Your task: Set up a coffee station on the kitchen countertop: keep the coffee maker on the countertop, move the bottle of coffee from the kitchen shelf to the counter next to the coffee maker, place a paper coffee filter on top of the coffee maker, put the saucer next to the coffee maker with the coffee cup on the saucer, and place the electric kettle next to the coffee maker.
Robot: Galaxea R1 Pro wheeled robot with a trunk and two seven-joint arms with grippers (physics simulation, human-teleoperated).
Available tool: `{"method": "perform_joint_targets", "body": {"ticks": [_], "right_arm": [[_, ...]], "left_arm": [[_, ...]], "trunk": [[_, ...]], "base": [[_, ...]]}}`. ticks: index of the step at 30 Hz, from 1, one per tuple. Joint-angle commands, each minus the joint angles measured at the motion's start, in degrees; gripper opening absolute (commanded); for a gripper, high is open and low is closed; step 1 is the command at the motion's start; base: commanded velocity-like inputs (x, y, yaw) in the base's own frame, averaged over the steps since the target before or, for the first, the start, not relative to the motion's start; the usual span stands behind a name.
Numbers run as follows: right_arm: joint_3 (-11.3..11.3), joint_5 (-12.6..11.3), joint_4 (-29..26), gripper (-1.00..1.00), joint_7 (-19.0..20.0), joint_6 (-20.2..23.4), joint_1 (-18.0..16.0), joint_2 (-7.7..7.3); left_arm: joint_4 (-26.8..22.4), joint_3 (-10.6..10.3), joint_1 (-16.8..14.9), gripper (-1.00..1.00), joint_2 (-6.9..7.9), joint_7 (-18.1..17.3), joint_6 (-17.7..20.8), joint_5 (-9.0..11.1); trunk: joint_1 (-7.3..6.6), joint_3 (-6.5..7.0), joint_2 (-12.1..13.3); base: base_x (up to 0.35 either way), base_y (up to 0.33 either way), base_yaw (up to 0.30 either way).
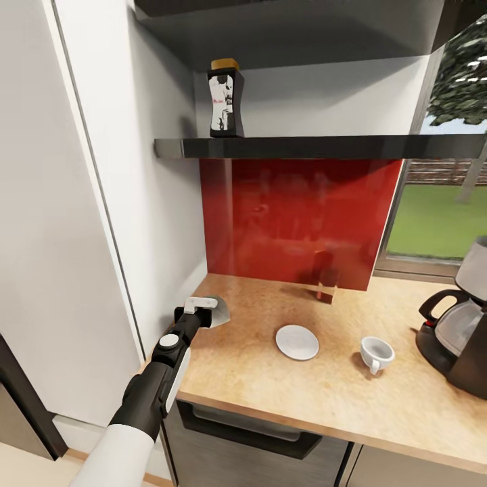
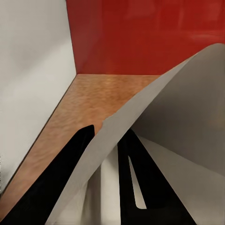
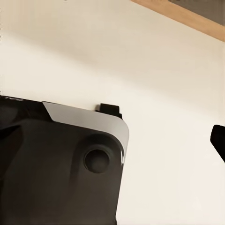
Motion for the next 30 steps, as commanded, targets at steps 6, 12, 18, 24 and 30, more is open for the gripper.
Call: {"method": "perform_joint_targets", "body": {"ticks": [6,12,18,24,30], "right_arm": [[0.26,0.08,0.04,1.00,-0.02,-0.17,-0.04,0.00],[0.26,0.08,0.03,1.00,0.00,-0.17,-0.04,-0.01],[0.26,0.08,-0.02,1.00,-0.06,-0.17,-0.04,-0.01],[0.26,0.08,-0.03,1.00,-0.08,-0.17,-0.04,-0.01],[0.26,0.08,-0.03,1.00,-0.08,-0.17,-0.04,-0.01]], "left_arm": [[-0.11,-0.01,-0.03,-1.00,0.00,0.10,0.30,-0.67],[-0.21,-0.04,-0.03,-1.00,0.00,0.10,0.31,-0.67],[-0.29,-0.05,-0.03,-1.00,0.00,0.03,0.32,-0.67],[-0.30,-0.06,-0.03,-1.00,0.00,0.05,0.32,-0.67],[-0.30,-0.14,-0.03,-1.00,0.00,0.08,0.32,-0.67]], "trunk": [[-0.44,0.29,0.77],[-0.88,0.65,1.57],[-0.88,0.65,1.57],[-1.32,1.01,2.37],[-1.32,1.01,2.37]], "base": [[0.000,0.000,0.000],[0.000,0.000,0.000],[0.000,0.000,0.000],[0.000,0.000,0.000],[0.000,0.000,0.000]]}}
